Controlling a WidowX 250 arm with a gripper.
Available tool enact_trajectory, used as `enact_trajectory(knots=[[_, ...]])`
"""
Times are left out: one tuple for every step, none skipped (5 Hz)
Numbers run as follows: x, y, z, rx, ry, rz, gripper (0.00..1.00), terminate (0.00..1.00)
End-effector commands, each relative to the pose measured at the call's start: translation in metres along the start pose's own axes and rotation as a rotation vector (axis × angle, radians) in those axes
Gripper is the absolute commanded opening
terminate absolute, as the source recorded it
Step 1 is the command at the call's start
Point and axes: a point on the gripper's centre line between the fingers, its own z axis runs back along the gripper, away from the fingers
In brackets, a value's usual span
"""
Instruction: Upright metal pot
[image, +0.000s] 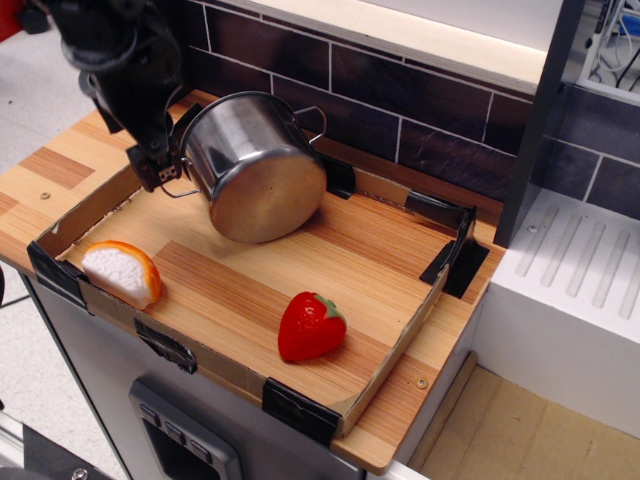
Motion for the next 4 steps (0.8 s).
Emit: enact_trajectory(knots=[[0.013, 0.002, -0.02, 0.007, 0.027, -0.025, 1.0, 0.0], [0.017, -0.001, -0.03, -0.004, 0.025, -0.016, 1.0, 0.0], [0.021, -0.001, -0.034, -0.005, 0.025, -0.008, 1.0, 0.0], [0.022, 0.001, -0.036, 0.003, 0.014, 0.005, 0.0, 0.0]])
